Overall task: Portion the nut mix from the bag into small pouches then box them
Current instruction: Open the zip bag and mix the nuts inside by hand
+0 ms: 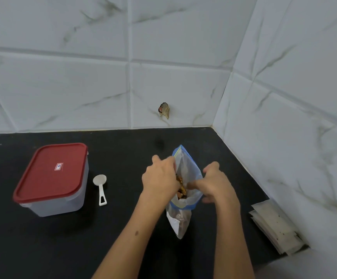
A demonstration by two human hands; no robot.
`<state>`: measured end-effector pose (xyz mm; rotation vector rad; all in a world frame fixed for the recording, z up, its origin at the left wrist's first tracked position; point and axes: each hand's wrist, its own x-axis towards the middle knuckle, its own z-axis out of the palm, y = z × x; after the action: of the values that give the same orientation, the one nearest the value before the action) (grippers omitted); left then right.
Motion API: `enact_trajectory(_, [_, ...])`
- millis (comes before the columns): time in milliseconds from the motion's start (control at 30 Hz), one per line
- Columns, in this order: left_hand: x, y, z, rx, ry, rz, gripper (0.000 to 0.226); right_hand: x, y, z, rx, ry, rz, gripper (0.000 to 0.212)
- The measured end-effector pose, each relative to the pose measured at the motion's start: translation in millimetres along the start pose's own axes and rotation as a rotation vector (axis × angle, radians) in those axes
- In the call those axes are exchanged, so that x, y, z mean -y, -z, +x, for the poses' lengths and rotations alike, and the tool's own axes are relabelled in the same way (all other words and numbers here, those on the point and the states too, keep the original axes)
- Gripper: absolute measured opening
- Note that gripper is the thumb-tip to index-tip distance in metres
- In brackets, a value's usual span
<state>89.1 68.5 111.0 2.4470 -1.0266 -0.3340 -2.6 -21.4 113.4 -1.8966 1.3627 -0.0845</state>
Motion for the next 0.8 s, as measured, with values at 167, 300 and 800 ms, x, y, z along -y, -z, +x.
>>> enact_trajectory(167, [3, -7, -7, -0.044, 0.008, -0.017, 0.025, -6, -3, -5, -0.198, 0.140, -0.182, 0.014])
enact_trajectory(300, [9, -3, -7, -0.081, 0.030, -0.089, 0.038, -4, 8, -9, -0.235, 0.137, -0.182, 0.025])
enact_trajectory(800, [-1, -7, 41, -0.228, 0.025, -0.254, 0.036, 25, 3, 34, -0.132, 0.446, -0.066, 0.036])
